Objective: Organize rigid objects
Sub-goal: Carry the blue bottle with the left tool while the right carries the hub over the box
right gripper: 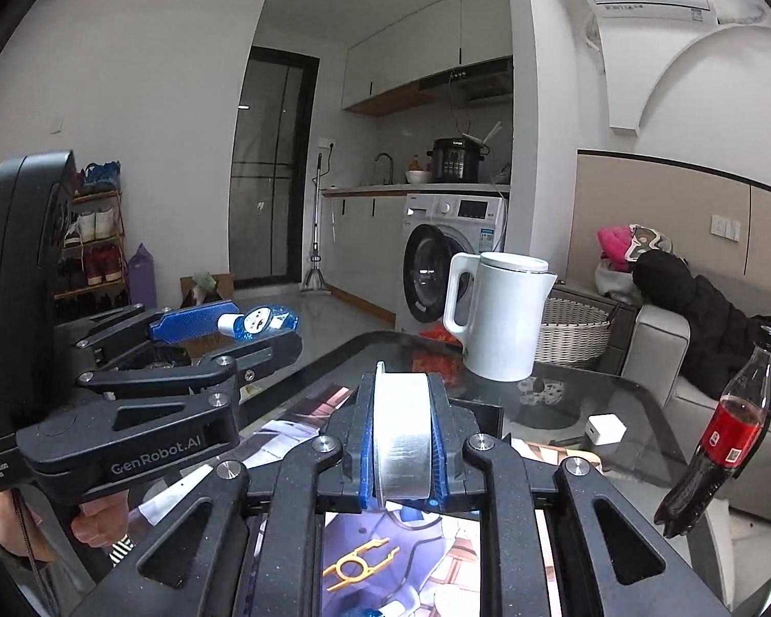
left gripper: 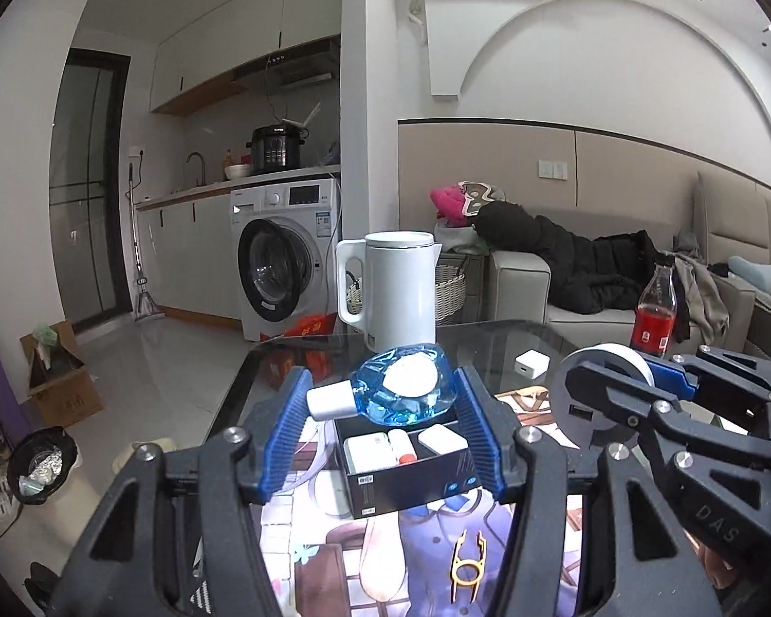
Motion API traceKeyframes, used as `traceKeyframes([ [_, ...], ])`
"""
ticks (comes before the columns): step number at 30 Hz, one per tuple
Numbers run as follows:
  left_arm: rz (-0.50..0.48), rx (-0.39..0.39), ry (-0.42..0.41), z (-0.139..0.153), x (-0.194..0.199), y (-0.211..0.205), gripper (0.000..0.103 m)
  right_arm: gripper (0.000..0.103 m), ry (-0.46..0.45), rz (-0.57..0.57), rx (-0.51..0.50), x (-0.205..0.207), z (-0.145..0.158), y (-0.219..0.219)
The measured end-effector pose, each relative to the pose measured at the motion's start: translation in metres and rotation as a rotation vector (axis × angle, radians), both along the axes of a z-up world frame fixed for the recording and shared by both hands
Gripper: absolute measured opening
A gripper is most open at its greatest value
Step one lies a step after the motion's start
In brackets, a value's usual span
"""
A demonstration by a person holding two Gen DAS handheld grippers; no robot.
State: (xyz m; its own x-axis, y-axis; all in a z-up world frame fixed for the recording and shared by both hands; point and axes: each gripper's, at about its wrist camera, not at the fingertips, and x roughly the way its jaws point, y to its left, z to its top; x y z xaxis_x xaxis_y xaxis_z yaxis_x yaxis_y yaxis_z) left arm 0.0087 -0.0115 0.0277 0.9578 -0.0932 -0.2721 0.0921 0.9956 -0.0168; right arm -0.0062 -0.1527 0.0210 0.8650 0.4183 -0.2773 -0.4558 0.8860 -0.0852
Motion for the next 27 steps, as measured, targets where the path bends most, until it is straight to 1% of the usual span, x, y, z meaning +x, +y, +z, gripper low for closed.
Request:
traceKeyframes([
  [6, 0.01, -0.032, -0.009, 0.009, 0.029, 0.01, 0.056, 0.016, -0.013, -0.02, 0.052, 0.025, 0.017, 0.005],
  [9, 0.028, -0.026, -0.021, 0.009, 0.045, 0.01, 0.056, 0.016, -0.012, -0.039, 0.067, 0.044, 0.019, 0.011],
  [13, 0.047, -0.046, -0.024, 0.007, 0.067, 0.013, 0.056, 0.016, -0.017, -0.064, 0.082, 0.066, 0.022, 0.017],
  [18, 0.06, -0.07, -0.036, 0.006, 0.086, 0.017, 0.056, 0.016, -0.017, -0.092, 0.091, 0.091, 0.022, 0.02],
  [22, 0.07, -0.094, -0.025, 0.004, 0.1, 0.019, 0.056, 0.016, -0.034, -0.104, 0.093, 0.107, 0.023, 0.022],
  [27, 0.084, -0.108, -0.003, -0.004, 0.122, 0.019, 0.056, 0.016, -0.015, -0.129, 0.105, 0.128, 0.021, 0.022],
])
